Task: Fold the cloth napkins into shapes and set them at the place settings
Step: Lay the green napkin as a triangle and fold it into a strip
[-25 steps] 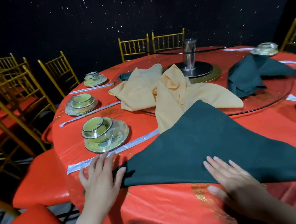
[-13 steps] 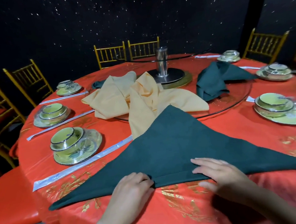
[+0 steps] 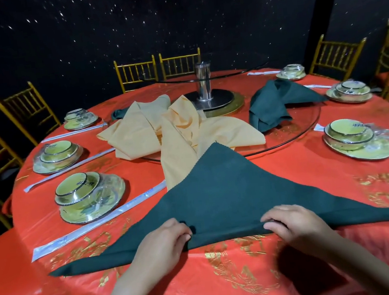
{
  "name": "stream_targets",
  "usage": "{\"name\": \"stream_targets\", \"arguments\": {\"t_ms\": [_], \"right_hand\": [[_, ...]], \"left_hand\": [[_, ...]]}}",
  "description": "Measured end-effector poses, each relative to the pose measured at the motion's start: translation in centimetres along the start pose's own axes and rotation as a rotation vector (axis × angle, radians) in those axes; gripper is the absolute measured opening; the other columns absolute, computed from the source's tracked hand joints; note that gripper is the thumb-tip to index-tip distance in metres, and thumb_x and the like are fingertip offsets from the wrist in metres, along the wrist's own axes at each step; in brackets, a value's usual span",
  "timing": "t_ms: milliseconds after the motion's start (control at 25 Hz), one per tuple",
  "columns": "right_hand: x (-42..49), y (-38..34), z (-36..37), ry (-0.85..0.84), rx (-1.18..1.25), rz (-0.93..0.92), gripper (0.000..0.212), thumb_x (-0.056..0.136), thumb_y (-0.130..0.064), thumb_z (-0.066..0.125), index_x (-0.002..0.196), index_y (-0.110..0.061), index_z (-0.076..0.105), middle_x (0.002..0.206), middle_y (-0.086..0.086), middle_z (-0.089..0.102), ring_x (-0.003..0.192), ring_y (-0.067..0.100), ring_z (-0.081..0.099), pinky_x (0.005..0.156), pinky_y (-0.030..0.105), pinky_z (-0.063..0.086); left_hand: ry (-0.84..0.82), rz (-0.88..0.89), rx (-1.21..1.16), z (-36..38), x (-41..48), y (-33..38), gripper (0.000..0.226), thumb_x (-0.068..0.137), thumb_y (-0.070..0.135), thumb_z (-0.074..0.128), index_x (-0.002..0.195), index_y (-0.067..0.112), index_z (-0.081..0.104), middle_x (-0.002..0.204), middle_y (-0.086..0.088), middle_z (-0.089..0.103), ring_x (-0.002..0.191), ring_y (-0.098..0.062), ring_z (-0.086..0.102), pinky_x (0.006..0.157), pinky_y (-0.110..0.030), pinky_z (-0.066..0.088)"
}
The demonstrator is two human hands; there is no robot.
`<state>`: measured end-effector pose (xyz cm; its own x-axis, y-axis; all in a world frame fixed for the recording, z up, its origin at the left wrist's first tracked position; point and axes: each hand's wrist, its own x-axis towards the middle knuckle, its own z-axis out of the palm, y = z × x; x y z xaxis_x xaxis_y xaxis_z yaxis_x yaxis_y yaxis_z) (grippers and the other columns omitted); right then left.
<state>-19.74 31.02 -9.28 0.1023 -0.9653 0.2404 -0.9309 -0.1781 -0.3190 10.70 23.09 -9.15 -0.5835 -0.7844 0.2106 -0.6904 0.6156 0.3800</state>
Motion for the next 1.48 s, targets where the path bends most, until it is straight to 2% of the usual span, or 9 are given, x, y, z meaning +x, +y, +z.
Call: {"name": "stream_targets", "arguments": {"t_ms": [160,280,400,520,680,800,960,1120,1480], "right_hand": [[1.0,0.2,-0.4,-0.077,-0.078,0.153,0.019,0.085,-0.051,0.057,0.086,-0.032,0.054,0.083,-0.019,0.051,0.089,0.002,0.051,0.073,0.023,0.028],[1.4,0.9,-0.4,-0.142,-0.064,0.179,0.03,0.08,-0.058,0.059,0.068,-0.037,0.042,0.077,-0.016,0.046,0.077,-0.003,0.043,0.074,0.022,0.028],[1.5,0.9,-0.6,-0.146,-0.014,0.175,0.031,0.079,-0.055,0.062,0.065,-0.037,0.041,0.077,-0.014,0.047,0.073,-0.007,0.042,0.072,0.023,0.029],[1.7,0.6,-0.9,-0.155,-0.009,0.192,0.03,0.08,-0.052,0.063,0.066,-0.036,0.042,0.076,-0.012,0.048,0.073,0.001,0.044,0.071,0.023,0.03],[1.0,1.0,0.0,0.024,-0.095,0.112,0.042,0.075,-0.065,0.042,0.083,-0.028,0.062,0.077,-0.016,0.052,0.079,0.01,0.056,0.072,0.024,0.036],[-1.4,1.1,0.6,-0.014,-0.167,-0.001,0.052,0.094,-0.057,0.03,0.116,-0.023,0.063,0.118,-0.006,0.064,0.108,0.013,0.06,0.092,0.028,0.045],[-3.6,2.4,-1.0,-0.219,-0.209,-0.055,0.078,0.086,-0.071,0.0,0.147,-0.03,0.026,0.155,-0.005,0.018,0.142,0.009,0.013,0.112,0.029,0.009],[-4.3,5.0,-2.3,-0.278,-0.23,-0.061,0.082,0.077,-0.075,-0.008,0.148,-0.038,0.008,0.157,-0.008,0.002,0.14,0.005,-0.009,0.11,0.023,-0.008],[-7.8,10.9,-5.2,-0.315,-0.259,0.121,0.099,0.069,-0.083,-0.014,0.15,-0.028,0.002,0.156,-0.01,-0.002,0.139,0.002,-0.014,0.118,0.033,-0.001]], "left_hand": [[-0.077,-0.085,0.06,-0.7,1.6,0.0,0.027,0.092,0.036,0.055,0.118,0.03,0.054,0.097,0.018,0.05,0.101,-0.007,0.051,0.082,-0.023,0.04],[-0.063,-0.087,0.174,-0.9,2.2,0.2,0.03,0.091,0.04,0.052,0.12,0.032,0.052,0.105,0.016,0.05,0.109,-0.01,0.048,0.088,-0.027,0.039],[0.061,0.085,0.114,1.4,2.7,4.8,0.035,0.086,0.026,0.039,0.114,0.026,0.06,0.112,0.009,0.061,0.107,-0.014,0.056,0.09,-0.03,0.047],[-0.018,0.205,0.157,5.9,2.4,10.2,0.045,0.084,0.04,0.037,0.112,0.023,0.067,0.116,0.008,0.066,0.108,-0.009,0.062,0.089,-0.031,0.051],[-0.119,0.123,0.218,7.9,2.0,11.3,0.065,0.096,0.053,0.016,0.116,0.019,0.068,0.122,0.004,0.064,0.114,-0.009,0.059,0.087,-0.037,0.052],[-0.122,0.11,0.242,8.0,2.0,10.7,0.074,0.096,0.052,0.005,0.118,0.019,0.067,0.125,0.005,0.062,0.117,-0.009,0.057,0.092,-0.035,0.05],[-0.131,0.142,0.269,8.1,1.6,10.9,0.067,0.097,0.05,0.013,0.117,0.017,0.067,0.125,0.002,0.063,0.116,-0.012,0.058,0.098,-0.033,0.03],[-0.159,0.126,0.261,7.9,1.5,11.0,0.072,0.097,0.051,0.008,0.117,0.015,0.068,0.124,0.001,0.063,0.114,-0.013,0.06,0.099,-0.032,0.028],[-0.129,0.143,0.229,8.4,1.7,10.8,0.074,0.097,0.054,0.008,0.117,0.014,0.067,0.124,0.001,0.063,0.121,-0.008,0.04,0.106,-0.027,0.009]]}}
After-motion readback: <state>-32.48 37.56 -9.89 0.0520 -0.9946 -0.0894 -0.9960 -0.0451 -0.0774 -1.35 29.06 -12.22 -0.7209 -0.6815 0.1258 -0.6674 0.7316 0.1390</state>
